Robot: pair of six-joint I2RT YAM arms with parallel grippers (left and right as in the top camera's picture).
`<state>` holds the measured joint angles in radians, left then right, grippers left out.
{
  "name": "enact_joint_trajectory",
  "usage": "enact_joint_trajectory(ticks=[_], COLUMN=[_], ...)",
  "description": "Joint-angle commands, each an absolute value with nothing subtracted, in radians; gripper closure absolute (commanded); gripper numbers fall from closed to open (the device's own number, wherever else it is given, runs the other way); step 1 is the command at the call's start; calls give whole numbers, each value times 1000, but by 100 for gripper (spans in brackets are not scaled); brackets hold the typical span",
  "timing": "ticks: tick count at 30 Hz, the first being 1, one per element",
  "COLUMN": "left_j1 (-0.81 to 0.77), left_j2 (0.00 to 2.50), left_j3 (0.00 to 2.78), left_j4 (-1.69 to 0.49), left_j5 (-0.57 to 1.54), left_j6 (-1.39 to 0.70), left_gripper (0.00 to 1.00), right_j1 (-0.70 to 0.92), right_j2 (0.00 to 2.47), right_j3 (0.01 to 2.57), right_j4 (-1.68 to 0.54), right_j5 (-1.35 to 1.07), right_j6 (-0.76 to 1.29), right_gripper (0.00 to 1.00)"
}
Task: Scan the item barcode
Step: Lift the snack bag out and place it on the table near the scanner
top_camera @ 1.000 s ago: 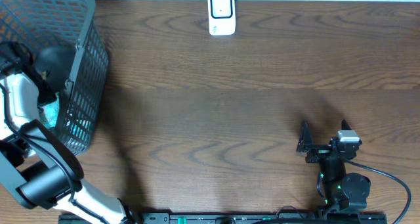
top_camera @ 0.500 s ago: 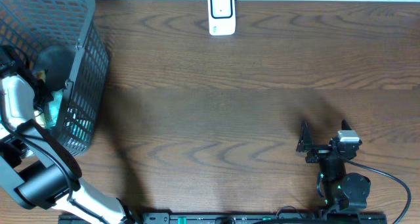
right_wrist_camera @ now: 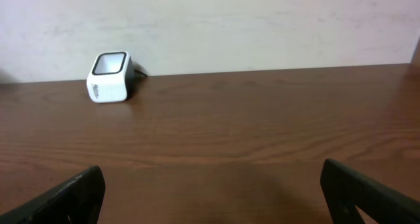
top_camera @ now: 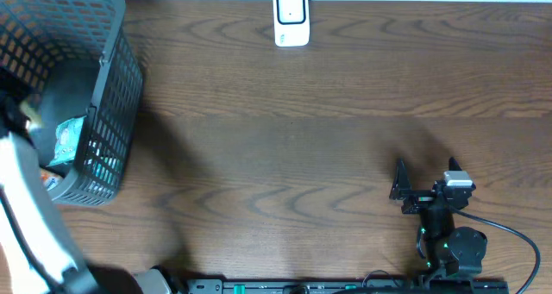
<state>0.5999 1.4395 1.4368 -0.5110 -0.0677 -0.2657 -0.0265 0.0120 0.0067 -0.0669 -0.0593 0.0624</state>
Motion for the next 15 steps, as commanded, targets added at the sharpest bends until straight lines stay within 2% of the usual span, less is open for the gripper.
enact_joint_trajectory(ticks=[1, 7, 15], left_j1=[594, 519, 217], left_j2=[1325, 1210, 1205], left_j3=[1460, 1460, 1460], left_j4=[-430, -313, -258], left_j5=[189, 282, 313], left_j6=[-377, -618, -630], left_gripper=[93, 93, 93], right_j1=[-19, -19, -19], right_j2=[6, 6, 6], right_j3=[6, 6, 6], right_j4=[-71, -71, -71], right_j5=[-59, -59, -59], right_j6=[51, 51, 51], right_gripper=[1, 1, 1])
